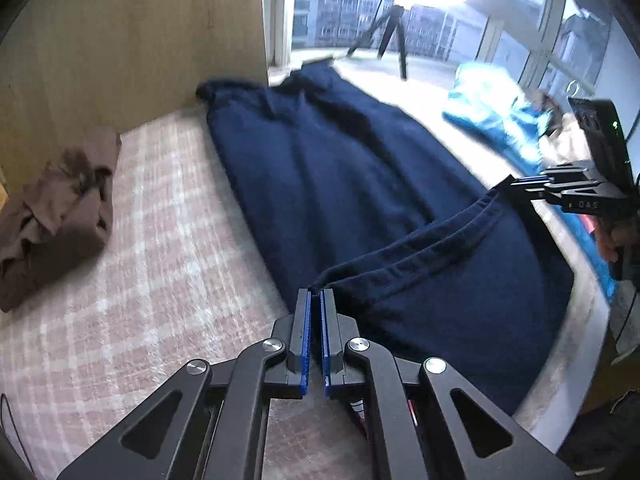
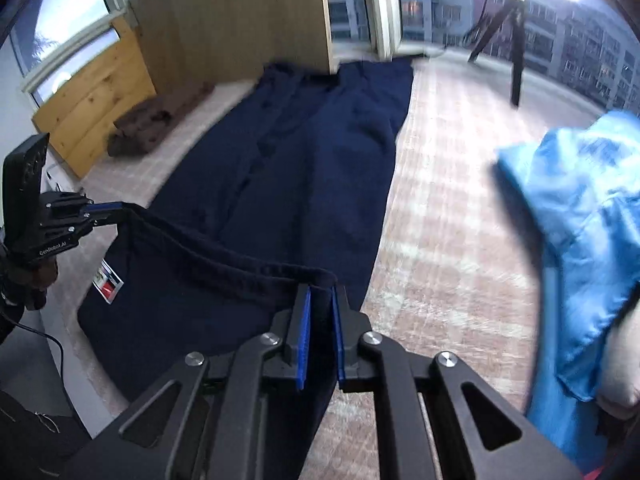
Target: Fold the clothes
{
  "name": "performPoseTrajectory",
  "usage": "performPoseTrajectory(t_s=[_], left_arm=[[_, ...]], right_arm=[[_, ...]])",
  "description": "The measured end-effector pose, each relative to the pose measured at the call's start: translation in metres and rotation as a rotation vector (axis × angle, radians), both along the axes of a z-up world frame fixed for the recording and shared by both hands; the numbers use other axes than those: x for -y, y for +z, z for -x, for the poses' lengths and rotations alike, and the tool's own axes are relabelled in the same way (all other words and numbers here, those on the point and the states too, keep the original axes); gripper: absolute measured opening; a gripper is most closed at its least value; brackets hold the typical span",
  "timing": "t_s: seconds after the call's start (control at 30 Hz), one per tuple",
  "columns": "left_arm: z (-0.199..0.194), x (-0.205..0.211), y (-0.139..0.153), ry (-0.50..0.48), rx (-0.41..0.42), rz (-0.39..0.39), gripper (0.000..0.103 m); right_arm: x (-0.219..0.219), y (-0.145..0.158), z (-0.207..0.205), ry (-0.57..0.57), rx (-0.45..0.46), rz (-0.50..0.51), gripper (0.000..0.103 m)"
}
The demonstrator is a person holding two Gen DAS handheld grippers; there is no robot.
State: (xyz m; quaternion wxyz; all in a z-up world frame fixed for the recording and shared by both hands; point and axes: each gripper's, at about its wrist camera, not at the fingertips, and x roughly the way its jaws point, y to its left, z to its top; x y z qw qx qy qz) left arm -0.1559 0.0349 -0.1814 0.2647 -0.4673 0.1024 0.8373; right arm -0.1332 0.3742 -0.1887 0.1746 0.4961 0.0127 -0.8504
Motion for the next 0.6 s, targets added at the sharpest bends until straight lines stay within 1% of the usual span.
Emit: performPoseTrajectory(t_s=[0.03,0.07,0.1,0.13,0.17,0.23,0.27,0.3,0.33,0.37,0.4,0.43,0.47,0.5,0.53,0.6], left_arm=[[0.003,-0.001,-0.004,0.006,0.012,0.017,0.006],[0.005,-0.002,-0.006,0.011,0.022,0.029,0.01],[0.006,0.0,-0.005,0.026,0.017,0.037,0.011],[0.005,0.005,0.001,0.044,0.002,0.026,0.011],[0.002,0.012,0.008,0.051,-0.001,-0.001,0.011],[-0.005,0.024,0.021,0.064,-0.007,-0.055,0.01],[-0.009,0.027,0.024,0.053,-0.004,-0.081,0.01],[-0.014,0.026,0.024,0.022,0.008,-0.105,0.01],[-0.019,0.024,0.024,-0.01,0.02,-0.129,0.01],[-0.022,0.02,0.02,-0.033,0.036,-0.133,0.011],[-0.021,0.012,0.011,-0.047,0.056,-0.115,0.014],[-0.02,0.005,0.003,-0.061,0.076,-0.097,0.015],[-0.019,0.0,-0.004,-0.066,0.086,-0.079,0.015],[-0.018,0.0,-0.008,-0.061,0.086,-0.062,0.012],[-0.017,-0.001,-0.011,-0.057,0.085,-0.044,0.009],[-0.017,0.005,-0.005,-0.038,0.112,-0.044,0.009]], right_arm=[[0.002,-0.008,0.004,0.003,0.028,-0.024,0.015],[0.003,-0.011,0.005,0.001,0.036,-0.046,0.019],[0.003,-0.01,0.004,-0.005,0.027,-0.065,0.024],[0.002,-0.005,0.002,-0.023,0.004,-0.083,0.025],[0.0,0.003,-0.002,-0.038,-0.022,-0.084,0.025],[-0.002,0.015,-0.009,-0.047,-0.055,-0.055,0.025],[-0.001,0.021,-0.013,-0.034,-0.059,-0.015,0.025],[0.004,0.023,-0.014,-0.005,-0.05,0.023,0.025],[0.01,0.021,-0.015,0.024,-0.039,0.04,0.025],[0.015,0.019,-0.015,0.053,-0.028,0.057,0.025],[0.02,0.013,-0.013,0.065,-0.015,0.047,0.025],[0.024,0.005,-0.009,0.062,0.0,0.014,0.025],[0.027,-0.003,-0.004,0.06,0.014,-0.02,0.025],[0.027,-0.003,-0.004,0.054,0.022,-0.023,0.021],[0.023,0.004,-0.008,0.045,0.024,0.001,0.021],[0.016,0.019,-0.015,0.027,0.028,0.048,0.021]])
